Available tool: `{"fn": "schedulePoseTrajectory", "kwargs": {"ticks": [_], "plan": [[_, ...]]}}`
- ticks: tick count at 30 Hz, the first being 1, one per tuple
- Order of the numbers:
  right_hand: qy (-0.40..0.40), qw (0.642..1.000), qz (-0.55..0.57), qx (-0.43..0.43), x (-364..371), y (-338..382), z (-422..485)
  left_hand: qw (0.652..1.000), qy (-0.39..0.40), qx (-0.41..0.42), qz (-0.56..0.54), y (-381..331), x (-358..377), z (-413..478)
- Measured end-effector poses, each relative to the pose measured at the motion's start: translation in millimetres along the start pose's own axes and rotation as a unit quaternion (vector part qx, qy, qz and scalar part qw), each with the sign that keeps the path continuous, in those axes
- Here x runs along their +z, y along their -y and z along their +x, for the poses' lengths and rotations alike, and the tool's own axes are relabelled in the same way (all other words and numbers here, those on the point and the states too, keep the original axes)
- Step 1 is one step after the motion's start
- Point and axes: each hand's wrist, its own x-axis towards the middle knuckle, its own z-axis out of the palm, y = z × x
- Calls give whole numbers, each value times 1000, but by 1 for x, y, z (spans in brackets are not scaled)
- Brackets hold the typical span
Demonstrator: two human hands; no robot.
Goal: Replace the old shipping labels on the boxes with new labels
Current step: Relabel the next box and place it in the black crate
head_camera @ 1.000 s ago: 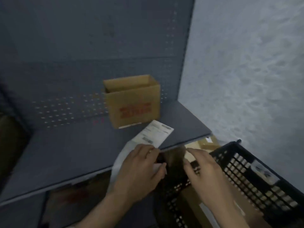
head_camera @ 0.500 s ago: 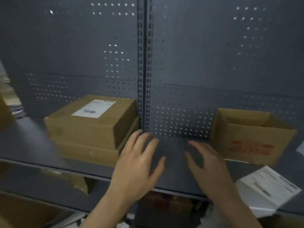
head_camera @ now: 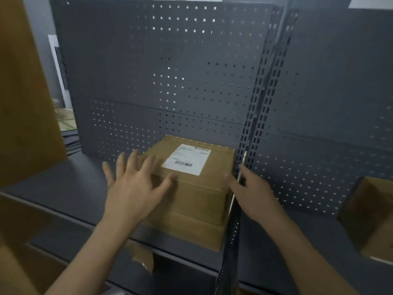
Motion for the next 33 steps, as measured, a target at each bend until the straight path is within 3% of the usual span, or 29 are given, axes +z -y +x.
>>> {"fn": "schedulePoseTrajectory", "kwargs": {"ticks": [7, 11, 21, 33], "plan": [[54, 992, 81, 78, 20, 1, 41, 990, 91, -99, -49, 21, 3, 31], [59, 988, 121, 75, 17, -4, 42, 977, 83, -129, -148, 10, 8, 31], [6, 986, 163, 45, -42, -41, 7, 981, 27, -80, -174, -55, 13, -10], [-71, 981, 158, 84, -142, -129, -44, 974, 25, -26, -226, -190, 30, -70]]}}
